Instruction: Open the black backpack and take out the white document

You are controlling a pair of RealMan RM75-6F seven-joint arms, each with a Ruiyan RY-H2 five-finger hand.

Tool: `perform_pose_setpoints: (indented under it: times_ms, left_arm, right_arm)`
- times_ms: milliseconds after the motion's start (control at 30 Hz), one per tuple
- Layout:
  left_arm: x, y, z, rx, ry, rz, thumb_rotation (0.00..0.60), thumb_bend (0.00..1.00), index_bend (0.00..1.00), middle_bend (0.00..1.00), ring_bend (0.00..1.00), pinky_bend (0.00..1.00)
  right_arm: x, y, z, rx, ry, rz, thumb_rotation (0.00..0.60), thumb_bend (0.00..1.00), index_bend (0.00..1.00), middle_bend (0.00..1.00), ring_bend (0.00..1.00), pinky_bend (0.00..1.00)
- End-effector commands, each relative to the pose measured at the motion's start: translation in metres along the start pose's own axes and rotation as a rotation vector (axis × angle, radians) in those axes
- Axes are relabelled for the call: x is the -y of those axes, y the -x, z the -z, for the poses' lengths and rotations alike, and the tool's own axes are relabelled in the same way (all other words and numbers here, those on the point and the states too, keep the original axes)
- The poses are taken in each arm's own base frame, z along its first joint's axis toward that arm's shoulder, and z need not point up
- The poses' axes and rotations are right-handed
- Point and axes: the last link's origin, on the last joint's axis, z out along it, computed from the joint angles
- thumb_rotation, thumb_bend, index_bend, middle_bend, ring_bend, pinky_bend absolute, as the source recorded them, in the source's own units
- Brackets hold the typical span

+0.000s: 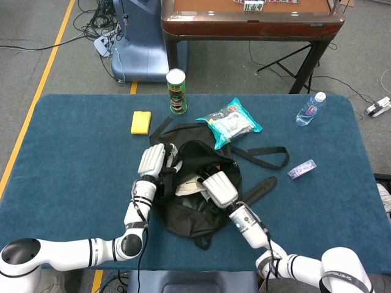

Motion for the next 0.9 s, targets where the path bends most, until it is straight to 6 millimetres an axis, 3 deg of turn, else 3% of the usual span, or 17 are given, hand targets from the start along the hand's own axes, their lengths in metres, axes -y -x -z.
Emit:
perform_pose_setpoints:
  times_ms: [33, 200, 367, 700, 900]
  left_arm:
    - [0.000, -0.001, 0.000, -0.001, 0.000, -0.001, 0.600, 0.40, 0.74, 0.86, 0.77, 0.37]
    - [0.004, -0.006, 0.000, -0.009, -0.004, 0.000, 0.600, 0.40, 0.74, 0.86, 0.77, 0.37]
    - [0.013, -0.012, 0.001, -0.010, -0.010, -0.006, 0.600, 0.40, 0.74, 0.86, 0.77, 0.37]
    - [0.031, -0.012, 0.021, 0.047, 0.049, -0.064, 0.600, 0.40, 0.73, 0.85, 0.76, 0.36]
    - [0.036, -0.006, 0.040, 0.113, 0.101, -0.136, 0.600, 0.40, 0.69, 0.83, 0.75, 0.34]
  right_arm:
    - [0.000, -0.004, 0.001, -0.026, -0.014, 0.001, 0.600, 0.56, 0.71, 0.51, 0.39, 0.39]
    - [-0.001, -0.025, 0.011, -0.095, -0.049, -0.027, 0.600, 0.57, 0.79, 0.57, 0.46, 0.46]
    - [-0.007, -0.071, 0.031, -0.186, -0.080, -0.062, 0.600, 0.57, 0.82, 0.59, 0.49, 0.48]
    - [-0.046, -0.166, 0.080, -0.341, -0.004, -0.180, 0.600, 0.57, 0.82, 0.60, 0.51, 0.48]
    - [-0.070, -0.199, 0.097, -0.454, 0.043, -0.174, 0.600, 0.57, 0.83, 0.60, 0.52, 0.48]
